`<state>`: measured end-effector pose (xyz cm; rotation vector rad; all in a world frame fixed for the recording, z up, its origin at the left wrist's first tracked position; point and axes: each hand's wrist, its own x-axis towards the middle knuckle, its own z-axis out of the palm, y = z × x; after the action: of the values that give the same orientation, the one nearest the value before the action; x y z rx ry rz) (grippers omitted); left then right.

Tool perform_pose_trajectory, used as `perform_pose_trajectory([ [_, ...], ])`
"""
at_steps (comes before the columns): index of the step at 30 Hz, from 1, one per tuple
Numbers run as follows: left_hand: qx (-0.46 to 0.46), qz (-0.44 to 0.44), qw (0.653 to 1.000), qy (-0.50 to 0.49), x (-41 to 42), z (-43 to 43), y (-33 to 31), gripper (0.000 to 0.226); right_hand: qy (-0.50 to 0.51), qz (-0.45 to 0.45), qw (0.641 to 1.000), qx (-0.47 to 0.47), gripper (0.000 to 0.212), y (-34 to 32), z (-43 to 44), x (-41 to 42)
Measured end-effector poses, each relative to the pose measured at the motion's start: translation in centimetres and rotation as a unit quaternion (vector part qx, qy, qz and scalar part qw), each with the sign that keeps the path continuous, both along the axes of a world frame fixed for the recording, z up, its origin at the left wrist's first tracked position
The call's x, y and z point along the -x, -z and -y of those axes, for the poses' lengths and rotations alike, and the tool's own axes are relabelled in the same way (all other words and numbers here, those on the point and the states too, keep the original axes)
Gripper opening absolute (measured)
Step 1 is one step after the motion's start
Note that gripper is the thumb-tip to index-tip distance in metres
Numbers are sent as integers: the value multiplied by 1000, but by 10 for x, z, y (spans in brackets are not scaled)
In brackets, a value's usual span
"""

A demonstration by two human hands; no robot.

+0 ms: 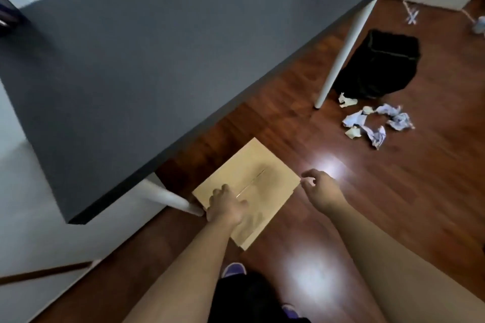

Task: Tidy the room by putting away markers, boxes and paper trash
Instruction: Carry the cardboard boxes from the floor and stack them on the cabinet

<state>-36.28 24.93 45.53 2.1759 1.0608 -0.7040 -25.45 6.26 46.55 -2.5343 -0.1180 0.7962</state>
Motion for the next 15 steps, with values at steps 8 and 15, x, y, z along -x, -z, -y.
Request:
perform_pose_trajectory([
  [8,210,5,877,-432,29,-18,195,73,3,-76,995,71,73,208,-31,-69],
  [15,220,51,840,-492,12,-17,190,69,149,-44,987,27,53,220,-14,-58],
])
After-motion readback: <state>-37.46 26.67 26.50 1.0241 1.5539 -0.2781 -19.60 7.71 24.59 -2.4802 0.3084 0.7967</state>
